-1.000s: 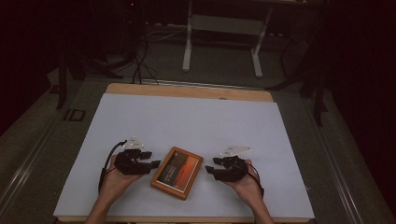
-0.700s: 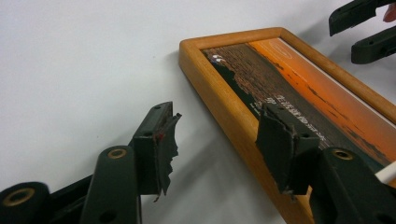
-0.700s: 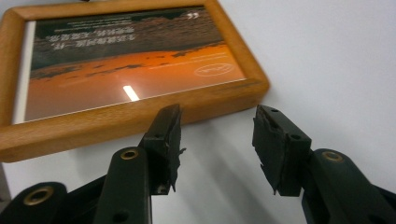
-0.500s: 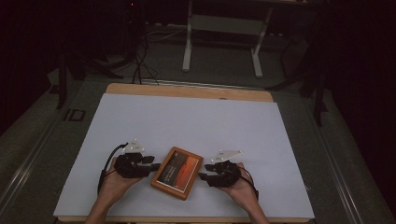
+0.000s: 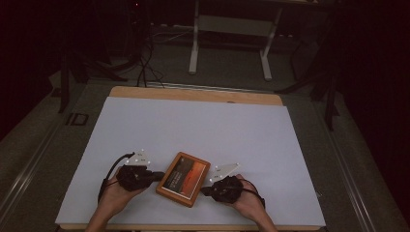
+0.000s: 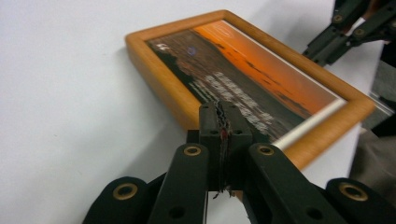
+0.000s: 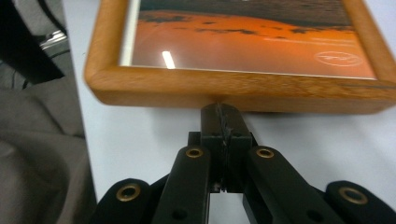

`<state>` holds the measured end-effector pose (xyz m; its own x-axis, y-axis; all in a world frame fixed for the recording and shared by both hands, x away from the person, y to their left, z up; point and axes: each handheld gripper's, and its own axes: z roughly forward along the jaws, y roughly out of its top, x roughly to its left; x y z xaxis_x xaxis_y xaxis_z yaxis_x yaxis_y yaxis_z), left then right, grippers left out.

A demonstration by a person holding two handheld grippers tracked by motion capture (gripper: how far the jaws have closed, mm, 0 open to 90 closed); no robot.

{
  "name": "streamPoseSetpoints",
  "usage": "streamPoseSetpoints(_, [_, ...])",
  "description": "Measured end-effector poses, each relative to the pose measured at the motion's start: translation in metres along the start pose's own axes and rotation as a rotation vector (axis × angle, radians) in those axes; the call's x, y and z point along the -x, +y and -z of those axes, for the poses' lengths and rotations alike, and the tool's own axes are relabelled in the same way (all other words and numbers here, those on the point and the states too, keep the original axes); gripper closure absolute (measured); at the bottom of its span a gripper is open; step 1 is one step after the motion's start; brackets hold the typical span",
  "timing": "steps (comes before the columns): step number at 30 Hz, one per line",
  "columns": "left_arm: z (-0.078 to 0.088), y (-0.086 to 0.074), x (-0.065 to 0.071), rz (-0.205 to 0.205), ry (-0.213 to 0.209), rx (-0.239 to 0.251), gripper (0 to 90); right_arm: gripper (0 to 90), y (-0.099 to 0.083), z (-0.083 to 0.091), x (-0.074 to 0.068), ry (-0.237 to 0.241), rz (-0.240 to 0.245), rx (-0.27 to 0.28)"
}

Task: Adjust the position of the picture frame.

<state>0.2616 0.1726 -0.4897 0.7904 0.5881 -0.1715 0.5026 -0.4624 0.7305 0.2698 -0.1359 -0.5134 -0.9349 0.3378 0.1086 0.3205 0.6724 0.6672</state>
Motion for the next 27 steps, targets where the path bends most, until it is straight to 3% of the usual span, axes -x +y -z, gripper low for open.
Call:
streamPoseSetpoints(9, [0.016, -0.007, 0.004, -0.003, -0.089, 0.02, 89.7, 89.8, 0.002, -0.002, -0.004, 0.011, 0.033, -0.007])
streamPoseSetpoints(15, [0.014, -0.012, 0.011, -0.074, -0.133, -0.059, 89.7, 89.9, 0.003, -0.004, -0.006, 0.013, 0.039, -0.002])
streamPoseSetpoints(19, [0.009, -0.016, 0.011, -0.086, -0.172, -0.084, 89.7, 89.9, 0.005, -0.006, -0.008, 0.011, 0.044, 0.003])
streamPoseSetpoints(27, [0.013, -0.018, 0.006, -0.091, -0.133, -0.078, 89.7, 89.9, 0.008, -0.01, -0.011, 0.005, 0.042, 0.022])
